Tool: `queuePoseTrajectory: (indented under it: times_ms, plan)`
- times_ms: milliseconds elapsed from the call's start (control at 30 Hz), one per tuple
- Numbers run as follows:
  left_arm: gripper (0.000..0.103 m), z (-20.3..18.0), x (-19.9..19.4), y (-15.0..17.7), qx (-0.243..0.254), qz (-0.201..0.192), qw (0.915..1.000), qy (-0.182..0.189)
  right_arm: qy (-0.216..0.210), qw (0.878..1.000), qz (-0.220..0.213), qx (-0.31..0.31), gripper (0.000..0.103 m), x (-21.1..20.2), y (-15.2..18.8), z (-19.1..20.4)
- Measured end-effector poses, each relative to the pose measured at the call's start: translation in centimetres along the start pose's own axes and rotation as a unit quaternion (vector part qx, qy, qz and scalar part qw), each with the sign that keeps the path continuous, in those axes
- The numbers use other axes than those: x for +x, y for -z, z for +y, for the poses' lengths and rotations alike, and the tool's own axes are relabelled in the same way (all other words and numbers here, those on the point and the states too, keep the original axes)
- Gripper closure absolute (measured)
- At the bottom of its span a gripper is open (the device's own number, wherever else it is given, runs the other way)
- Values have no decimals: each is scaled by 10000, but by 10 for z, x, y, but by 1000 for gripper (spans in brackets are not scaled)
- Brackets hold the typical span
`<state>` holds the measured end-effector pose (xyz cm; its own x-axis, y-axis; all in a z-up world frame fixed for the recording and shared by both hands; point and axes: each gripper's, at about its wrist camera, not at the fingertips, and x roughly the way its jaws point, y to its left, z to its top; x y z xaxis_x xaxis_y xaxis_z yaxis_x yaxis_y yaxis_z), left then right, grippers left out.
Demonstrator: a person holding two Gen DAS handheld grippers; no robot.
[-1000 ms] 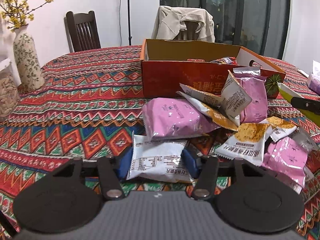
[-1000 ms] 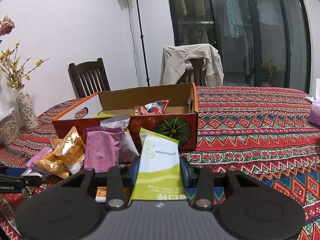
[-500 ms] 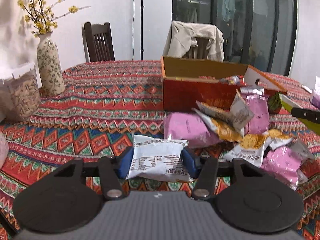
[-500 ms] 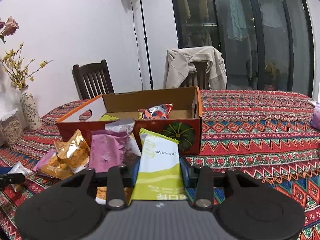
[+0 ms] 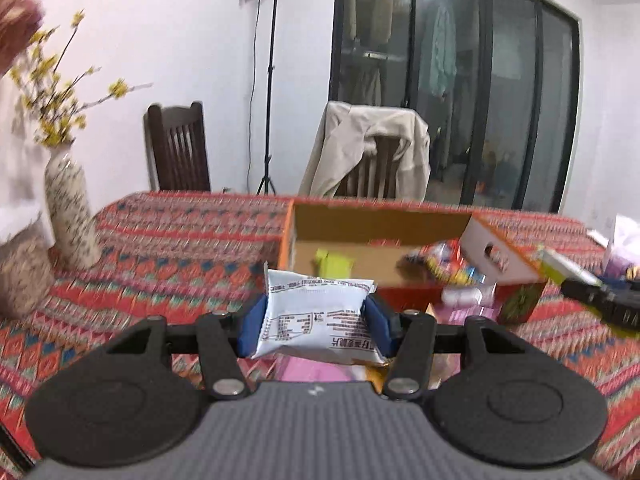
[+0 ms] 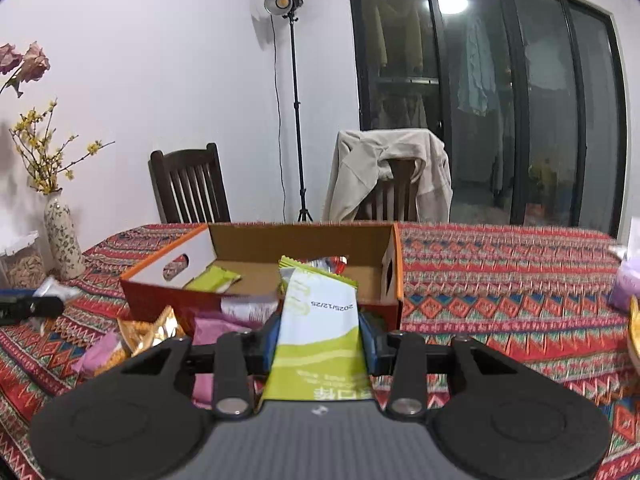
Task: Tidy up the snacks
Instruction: 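Carry both packets into the box and open both tools to release them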
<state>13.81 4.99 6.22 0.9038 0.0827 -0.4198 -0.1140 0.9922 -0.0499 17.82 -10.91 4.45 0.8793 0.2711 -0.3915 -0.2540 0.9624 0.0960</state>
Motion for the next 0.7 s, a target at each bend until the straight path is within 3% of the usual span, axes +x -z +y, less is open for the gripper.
queuePoseTrajectory:
  times_ms: [333,700]
  plan:
    - [48,-39,40,-49,50,-284,9996,74,45,9997,-140,-187,64,28,-39,13]
    - [48,-53,104,-73,-288,-145,9995,14,110,9999,-80,-16,64,91,-69,12]
